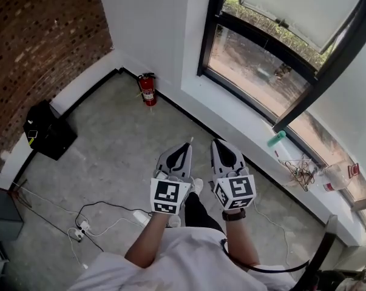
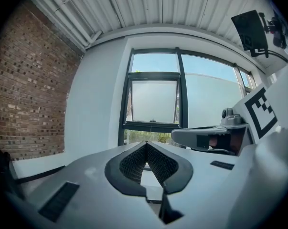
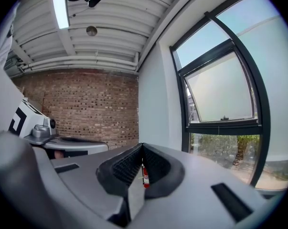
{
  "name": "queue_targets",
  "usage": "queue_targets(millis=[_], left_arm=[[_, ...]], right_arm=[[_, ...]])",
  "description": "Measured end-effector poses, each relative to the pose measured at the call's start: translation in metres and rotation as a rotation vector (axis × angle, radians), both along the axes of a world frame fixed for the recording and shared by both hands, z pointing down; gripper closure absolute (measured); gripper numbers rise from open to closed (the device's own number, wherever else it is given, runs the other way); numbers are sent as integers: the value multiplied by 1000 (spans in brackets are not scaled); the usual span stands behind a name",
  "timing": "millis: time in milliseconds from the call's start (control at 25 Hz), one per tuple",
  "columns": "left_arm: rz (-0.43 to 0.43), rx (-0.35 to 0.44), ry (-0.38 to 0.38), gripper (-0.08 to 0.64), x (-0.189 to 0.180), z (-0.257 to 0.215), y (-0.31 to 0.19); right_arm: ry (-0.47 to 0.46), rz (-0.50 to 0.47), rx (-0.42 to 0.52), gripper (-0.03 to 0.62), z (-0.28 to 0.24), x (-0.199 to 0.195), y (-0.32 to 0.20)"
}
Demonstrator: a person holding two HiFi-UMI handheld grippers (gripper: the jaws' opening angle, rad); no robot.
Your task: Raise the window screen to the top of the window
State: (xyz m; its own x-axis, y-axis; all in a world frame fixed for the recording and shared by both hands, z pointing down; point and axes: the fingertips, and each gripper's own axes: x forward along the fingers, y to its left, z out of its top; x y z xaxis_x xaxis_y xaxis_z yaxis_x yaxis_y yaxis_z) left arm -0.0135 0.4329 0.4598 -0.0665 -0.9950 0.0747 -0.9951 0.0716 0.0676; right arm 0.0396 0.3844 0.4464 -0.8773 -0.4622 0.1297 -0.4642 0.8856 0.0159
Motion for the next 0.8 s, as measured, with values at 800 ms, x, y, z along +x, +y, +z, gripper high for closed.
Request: queue_targets(millis=[800], left_arm=[[188, -7, -81, 563, -29, -11, -348]], right_arm=[[-76, 102, 38, 603, -18, -31, -327]])
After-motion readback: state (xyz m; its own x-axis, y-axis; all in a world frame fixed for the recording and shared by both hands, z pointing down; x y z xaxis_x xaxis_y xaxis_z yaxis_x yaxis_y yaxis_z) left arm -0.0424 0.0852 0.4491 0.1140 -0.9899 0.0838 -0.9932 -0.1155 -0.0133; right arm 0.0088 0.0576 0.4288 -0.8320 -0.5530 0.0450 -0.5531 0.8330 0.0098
